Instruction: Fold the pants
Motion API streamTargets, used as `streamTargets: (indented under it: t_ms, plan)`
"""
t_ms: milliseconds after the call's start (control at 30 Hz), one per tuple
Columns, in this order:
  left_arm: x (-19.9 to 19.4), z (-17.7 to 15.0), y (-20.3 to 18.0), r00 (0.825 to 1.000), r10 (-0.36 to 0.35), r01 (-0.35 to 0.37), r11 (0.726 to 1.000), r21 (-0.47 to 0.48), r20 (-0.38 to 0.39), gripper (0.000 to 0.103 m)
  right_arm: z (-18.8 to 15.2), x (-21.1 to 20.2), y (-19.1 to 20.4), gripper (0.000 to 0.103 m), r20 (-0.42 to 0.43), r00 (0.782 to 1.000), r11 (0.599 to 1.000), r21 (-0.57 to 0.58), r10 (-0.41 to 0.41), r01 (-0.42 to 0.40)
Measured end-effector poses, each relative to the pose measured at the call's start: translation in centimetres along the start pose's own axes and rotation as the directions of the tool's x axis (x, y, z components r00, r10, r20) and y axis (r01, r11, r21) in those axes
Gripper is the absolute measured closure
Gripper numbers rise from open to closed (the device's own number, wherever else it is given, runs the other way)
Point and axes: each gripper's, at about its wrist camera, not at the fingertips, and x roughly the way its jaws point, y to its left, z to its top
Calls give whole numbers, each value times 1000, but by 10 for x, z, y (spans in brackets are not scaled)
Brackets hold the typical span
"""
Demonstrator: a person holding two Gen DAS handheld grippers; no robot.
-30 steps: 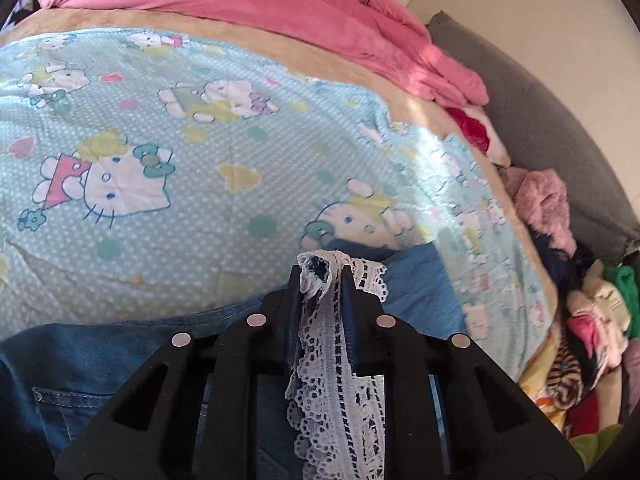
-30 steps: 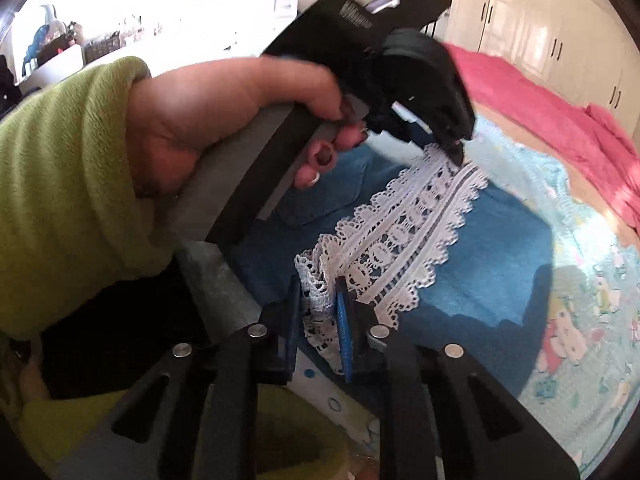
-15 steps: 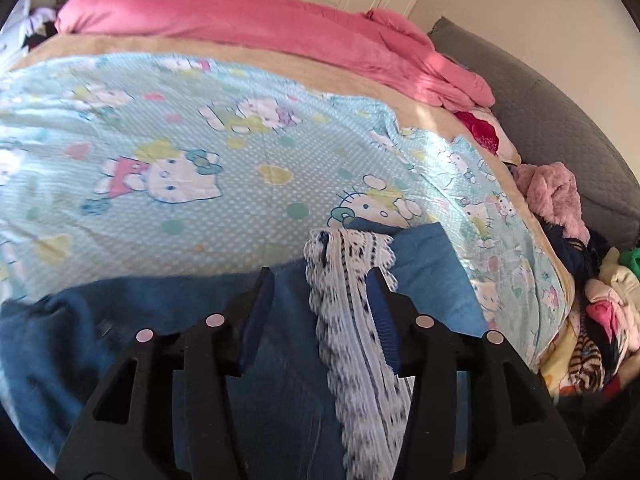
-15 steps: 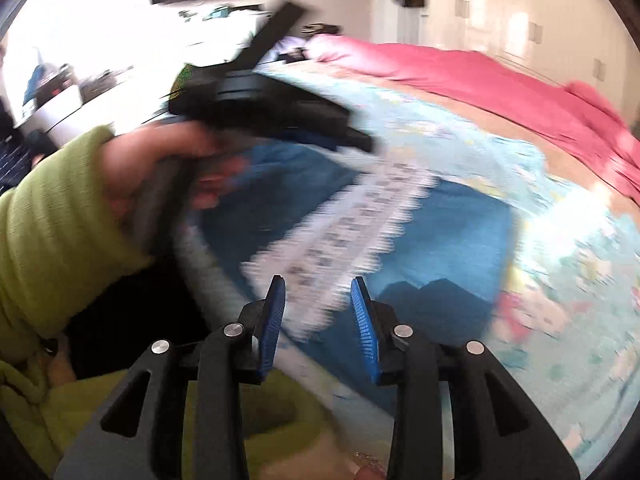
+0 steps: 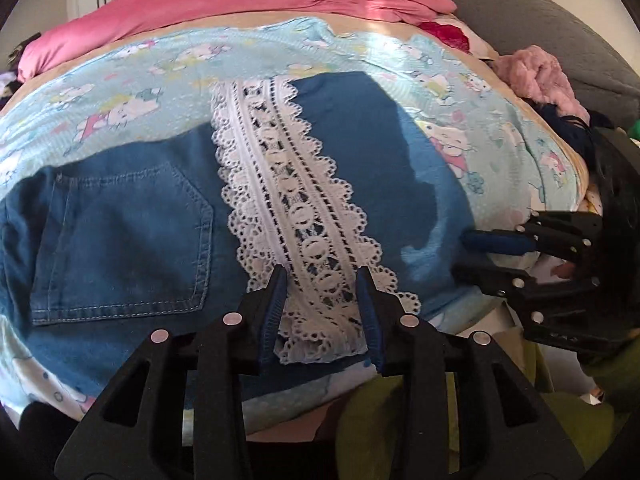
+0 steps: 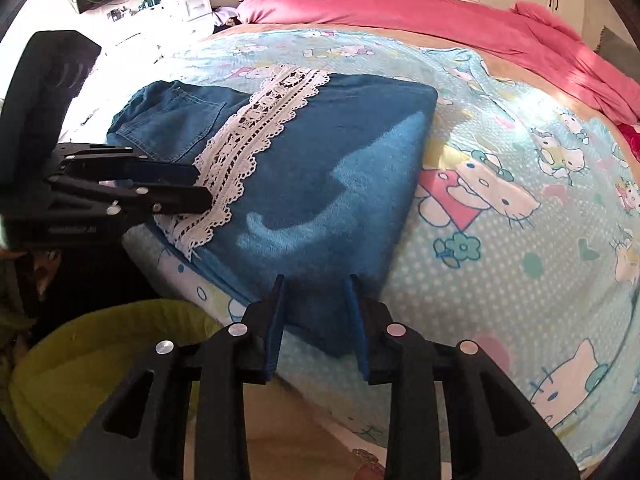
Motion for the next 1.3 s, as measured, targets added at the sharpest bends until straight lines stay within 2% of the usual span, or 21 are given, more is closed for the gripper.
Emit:
streamTargets:
  t_ms: [133,167,267,300,367,400,500,667,767,867,1033,1300]
  plan:
    - [-3,2,3,1000,1,-1,1000,-12,9,75,1,-3,0,76,6,1000,1000,7,5,-5]
    - [-4,1,2,1000,6,-5,1000,-9,17,72,4,-10,0,75,13,1000,1000,17,19,-19]
    - [-20,4,-4,998,21,-21,1000,-6,67,45,13,-30,-6,73,77,997,999,28,24,-26]
    - [-25,6,-5,996,27,-26,1000,-7,87,39,15,-34,-7,72,92,996,999,30,18,-21]
    - [-29,8,-8,994,34,-33,999,-4,108,32,28,-43,-15,63,136,991,999,46,6,-13]
    - [-30,9,-12,993,44,-45,999,6,113,30,36,-46,-18,63,152,988,999,47,0,-7]
    - [-28,8,-23,991,57,-62,997,46,120,27,59,-43,-23,63,172,985,999,36,-17,11]
    - [-9,2,-37,995,80,-87,989,118,65,27,106,-9,-26,59,128,992,1000,21,-12,9]
    - [10,-2,-31,995,99,-98,989,111,-8,27,126,16,-27,59,92,995,999,4,-38,38]
    - [12,-2,-26,996,89,-88,992,95,-12,22,144,47,-33,58,37,997,998,7,-69,69]
    - [12,-2,-23,997,77,-76,993,86,-15,20,152,88,-52,58,-60,991,991,56,-119,122]
    - [11,-2,-26,997,70,-68,994,83,-14,18,152,98,-62,56,-26,996,991,102,-90,92]
